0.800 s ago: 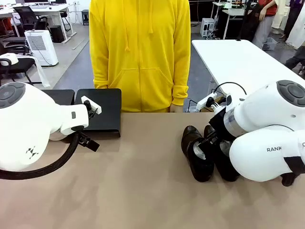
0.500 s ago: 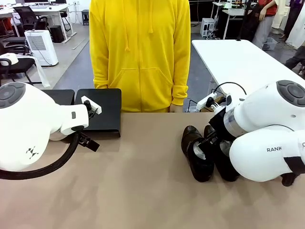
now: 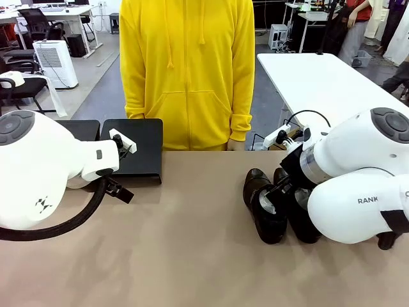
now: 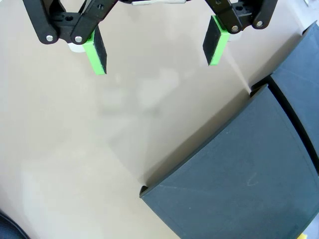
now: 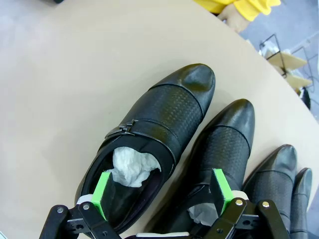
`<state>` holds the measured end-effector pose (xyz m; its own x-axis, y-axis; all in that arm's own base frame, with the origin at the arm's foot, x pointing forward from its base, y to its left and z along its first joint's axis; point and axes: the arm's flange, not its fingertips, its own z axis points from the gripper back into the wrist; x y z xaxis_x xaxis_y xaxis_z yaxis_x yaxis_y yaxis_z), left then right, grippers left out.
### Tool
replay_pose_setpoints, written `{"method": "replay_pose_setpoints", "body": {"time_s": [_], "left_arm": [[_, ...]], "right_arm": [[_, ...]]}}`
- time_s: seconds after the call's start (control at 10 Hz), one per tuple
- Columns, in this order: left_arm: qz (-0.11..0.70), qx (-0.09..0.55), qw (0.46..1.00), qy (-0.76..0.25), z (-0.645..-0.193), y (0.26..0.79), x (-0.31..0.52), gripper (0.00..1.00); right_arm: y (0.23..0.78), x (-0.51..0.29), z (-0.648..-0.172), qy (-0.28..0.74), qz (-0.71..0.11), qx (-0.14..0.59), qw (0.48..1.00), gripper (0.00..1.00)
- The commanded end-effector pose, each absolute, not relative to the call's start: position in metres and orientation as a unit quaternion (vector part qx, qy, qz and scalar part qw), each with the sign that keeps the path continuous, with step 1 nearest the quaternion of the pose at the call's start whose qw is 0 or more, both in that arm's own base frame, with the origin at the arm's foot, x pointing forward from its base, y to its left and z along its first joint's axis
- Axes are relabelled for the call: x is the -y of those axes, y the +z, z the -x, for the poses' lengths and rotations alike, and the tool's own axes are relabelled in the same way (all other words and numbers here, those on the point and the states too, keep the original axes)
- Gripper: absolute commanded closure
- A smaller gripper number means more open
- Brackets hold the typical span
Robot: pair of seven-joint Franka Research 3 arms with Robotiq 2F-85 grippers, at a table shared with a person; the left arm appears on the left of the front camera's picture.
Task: Organize the shoes by placing them on the stand.
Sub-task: Pick up one Shoe and place it in the middle of the table.
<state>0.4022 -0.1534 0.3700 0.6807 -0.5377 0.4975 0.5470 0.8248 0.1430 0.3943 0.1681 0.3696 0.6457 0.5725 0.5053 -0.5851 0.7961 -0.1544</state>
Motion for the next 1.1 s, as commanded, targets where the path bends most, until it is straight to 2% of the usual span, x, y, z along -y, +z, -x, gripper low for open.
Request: {"method": "replay_pose_setpoints", "body": {"time_s": [0.0, 0.4, 0.5, 0.6, 0.8, 1.0], "left_arm": [[0.009, 0.269, 0.917, -0.294, -0.403, 0.37, 0.152, 0.0], [0.009, 0.269, 0.917, -0.294, -0.403, 0.37, 0.152, 0.0], [0.009, 0.269, 0.917, -0.296, -0.402, 0.37, 0.153, 0.0], [0.016, 0.305, 0.903, -0.302, -0.383, 0.402, 0.147, 0.0], [0.052, 0.325, 0.892, -0.311, -0.363, 0.444, 0.126, 0.0], [0.113, 0.334, 0.876, -0.33, -0.349, 0.48, 0.095, 0.0]], "right_arm": [[0.37, -0.168, -0.394, 0.318, -0.012, 0.275, 0.907, 0.0], [0.37, -0.168, -0.394, 0.319, -0.011, 0.274, 0.907, 0.0], [0.397, -0.158, -0.383, 0.309, -0.006, 0.299, 0.903, 0.0], [0.435, -0.14, -0.37, 0.301, -0.009, 0.329, 0.895, 0.0], [0.478, -0.106, -0.358, 0.304, -0.079, 0.32, 0.894, 0.0], [0.502, -0.053, -0.357, 0.291, -0.176, 0.277, 0.899, 0.0]]}}
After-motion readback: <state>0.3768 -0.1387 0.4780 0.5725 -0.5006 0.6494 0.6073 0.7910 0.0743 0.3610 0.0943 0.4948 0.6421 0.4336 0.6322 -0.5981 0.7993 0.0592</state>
